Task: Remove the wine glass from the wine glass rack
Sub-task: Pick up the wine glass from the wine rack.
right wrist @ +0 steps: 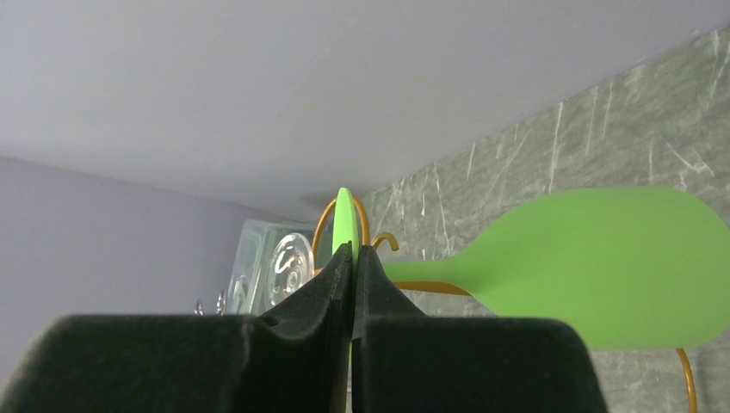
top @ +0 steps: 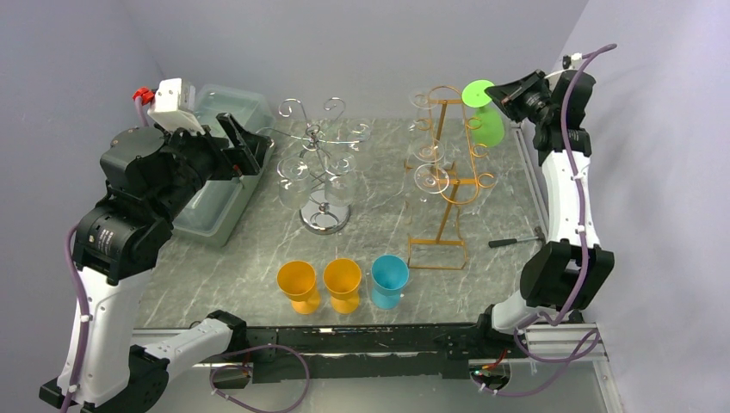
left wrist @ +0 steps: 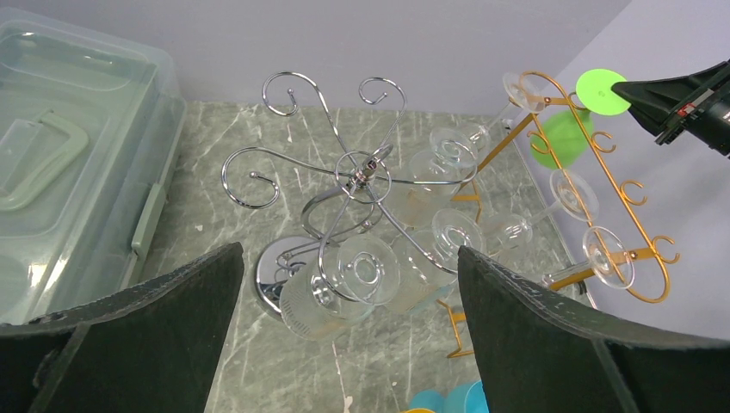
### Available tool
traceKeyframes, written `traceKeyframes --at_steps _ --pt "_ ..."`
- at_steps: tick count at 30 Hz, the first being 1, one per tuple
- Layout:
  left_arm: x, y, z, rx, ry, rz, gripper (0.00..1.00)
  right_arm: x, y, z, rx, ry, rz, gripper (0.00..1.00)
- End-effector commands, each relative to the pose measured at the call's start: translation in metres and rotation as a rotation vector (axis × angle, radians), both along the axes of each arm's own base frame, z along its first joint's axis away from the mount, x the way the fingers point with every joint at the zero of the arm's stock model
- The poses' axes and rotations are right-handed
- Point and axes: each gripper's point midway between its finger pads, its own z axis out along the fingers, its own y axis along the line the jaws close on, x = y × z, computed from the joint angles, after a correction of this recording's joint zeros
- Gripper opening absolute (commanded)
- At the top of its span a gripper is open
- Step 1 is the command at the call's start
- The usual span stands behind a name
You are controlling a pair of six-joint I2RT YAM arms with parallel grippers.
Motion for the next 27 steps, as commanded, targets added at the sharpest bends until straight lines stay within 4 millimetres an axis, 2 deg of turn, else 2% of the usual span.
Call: traceKeyframes --at_steps 1,10,15,21,27 --pt "-0.002 -0.004 0.015 -0.042 -0.051 -0.019 1.00 -0.012 -0.004 0.038 -0.031 -0.108 -0.040 0.00" --pt "-0.001 -0.015 0.015 -0.064 -0.041 -0.070 0.99 -0.027 -0.015 0.053 -0.092 -0.119 -0.120 0.00" --pt "0.000 -0.027 0.015 -0.083 -0.030 -0.123 1.00 -0.045 -0.020 0.073 -0.148 -0.153 -0.166 0.00" --pt "0.005 -0.050 0.020 -0.117 -0.023 -0.230 0.99 -0.080 -0.018 0.115 -0.209 -0.254 -0.190 0.00" --pt "0.006 -0.082 0.031 -0.176 -0.034 -0.392 0.99 -0.124 0.009 0.169 -0.229 -0.422 -0.102 0.00"
